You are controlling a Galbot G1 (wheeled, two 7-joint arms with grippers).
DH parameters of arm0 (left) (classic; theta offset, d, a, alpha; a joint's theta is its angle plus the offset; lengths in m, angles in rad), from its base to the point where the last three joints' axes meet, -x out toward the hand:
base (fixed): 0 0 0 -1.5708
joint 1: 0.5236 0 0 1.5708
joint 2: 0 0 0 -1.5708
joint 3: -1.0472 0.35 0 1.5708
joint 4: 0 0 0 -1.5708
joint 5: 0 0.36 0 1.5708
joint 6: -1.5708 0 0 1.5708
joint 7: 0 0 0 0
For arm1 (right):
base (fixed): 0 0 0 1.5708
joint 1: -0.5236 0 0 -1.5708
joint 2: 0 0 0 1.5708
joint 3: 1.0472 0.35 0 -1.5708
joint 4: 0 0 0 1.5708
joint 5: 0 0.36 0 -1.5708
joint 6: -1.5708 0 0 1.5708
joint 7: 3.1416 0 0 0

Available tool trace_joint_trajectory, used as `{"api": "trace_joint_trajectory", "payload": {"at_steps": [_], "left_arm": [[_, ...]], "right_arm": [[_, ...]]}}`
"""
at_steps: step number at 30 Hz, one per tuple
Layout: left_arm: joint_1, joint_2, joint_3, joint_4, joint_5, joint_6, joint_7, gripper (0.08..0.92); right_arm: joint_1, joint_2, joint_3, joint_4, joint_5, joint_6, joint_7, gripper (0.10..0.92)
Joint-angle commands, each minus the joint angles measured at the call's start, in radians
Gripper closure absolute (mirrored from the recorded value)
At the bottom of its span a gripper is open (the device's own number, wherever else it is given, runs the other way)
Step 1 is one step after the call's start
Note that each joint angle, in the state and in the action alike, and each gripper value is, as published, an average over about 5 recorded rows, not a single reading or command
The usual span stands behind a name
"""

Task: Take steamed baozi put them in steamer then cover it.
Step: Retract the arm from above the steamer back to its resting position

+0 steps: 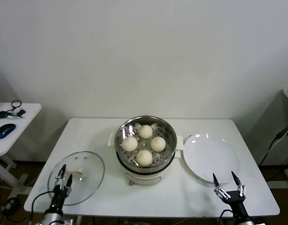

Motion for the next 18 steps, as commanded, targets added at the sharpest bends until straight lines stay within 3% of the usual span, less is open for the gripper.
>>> {"api": "trace_joint_trajectory", "payload": {"at_steps": [1,8,18], "left_arm": [[-0.138,0.015,0.01,0.145,0.011,0.051,0.018,0.177],[-0.161,0.019,0.009,0.203,0.029,0.047,0.008,0.229],[-0.164,0.009,0.007,0.209,0.041,0.035,-0.005,0.512]], "right_arm": [[-0.015,0.004,0.013,0.022,0.0,0.002,-0.001,0.203],[-0.016,0.005,0.017,0.037,-0.004,-0.001,-0.004,0.203],[0.002,0.006,0.017,0.037,-0.007,-0.012,-0.004,0.203]]}}
